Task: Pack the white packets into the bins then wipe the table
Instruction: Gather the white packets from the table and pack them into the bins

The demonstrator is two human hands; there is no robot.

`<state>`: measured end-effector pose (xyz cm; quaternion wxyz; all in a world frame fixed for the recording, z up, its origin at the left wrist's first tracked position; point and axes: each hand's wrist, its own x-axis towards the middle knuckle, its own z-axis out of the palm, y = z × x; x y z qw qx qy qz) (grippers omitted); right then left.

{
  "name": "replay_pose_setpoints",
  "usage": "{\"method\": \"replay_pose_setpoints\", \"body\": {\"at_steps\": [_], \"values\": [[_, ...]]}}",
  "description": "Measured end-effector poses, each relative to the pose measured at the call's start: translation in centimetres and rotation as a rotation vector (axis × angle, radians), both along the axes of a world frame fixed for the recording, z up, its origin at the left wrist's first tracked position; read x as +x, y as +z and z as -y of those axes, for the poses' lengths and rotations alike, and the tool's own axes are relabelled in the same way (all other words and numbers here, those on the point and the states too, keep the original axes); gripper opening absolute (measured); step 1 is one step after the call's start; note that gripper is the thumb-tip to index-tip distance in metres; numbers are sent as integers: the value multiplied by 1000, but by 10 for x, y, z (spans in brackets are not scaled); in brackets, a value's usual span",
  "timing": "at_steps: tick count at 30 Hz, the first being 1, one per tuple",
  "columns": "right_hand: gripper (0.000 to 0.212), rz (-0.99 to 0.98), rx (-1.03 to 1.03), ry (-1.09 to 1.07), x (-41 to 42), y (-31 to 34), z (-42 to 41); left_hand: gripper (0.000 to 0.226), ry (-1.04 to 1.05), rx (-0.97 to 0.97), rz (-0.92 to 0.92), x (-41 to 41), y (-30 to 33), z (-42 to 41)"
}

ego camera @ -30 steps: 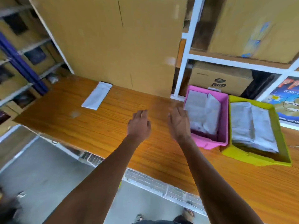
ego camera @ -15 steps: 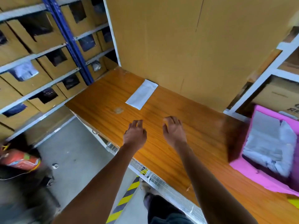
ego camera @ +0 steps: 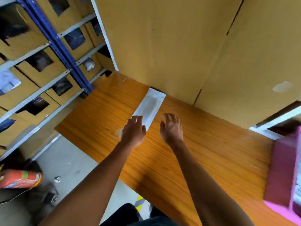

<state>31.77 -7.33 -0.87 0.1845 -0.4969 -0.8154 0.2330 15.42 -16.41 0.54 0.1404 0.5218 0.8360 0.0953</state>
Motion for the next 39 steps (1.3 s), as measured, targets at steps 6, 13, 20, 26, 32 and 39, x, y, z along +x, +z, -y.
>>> {"method": "replay_pose_setpoints", "body": {"at_steps": [6,13,20,26,32,39], "values": [[40,50,-63,-14,-11,-10,-21,57,-110,-43,-45,-21,-13,-61],[40,90,-63,-119,-19,-18,-31,82,-183,-107,12,-33,-26,-115],[41,108,-40,-225,-33,-29,-34,90,-298,-88,35,-55,-60,-149],[44,146,-52,-316,-41,-38,-24,78,-351,-87,-32,-50,-60,-145],[46,160,-53,-345,-49,-30,-10,90,-316,-36,152,-46,-63,-142],[42,117,-39,-426,-42,-13,0,65,-239,119,604,-23,-39,-136]]}}
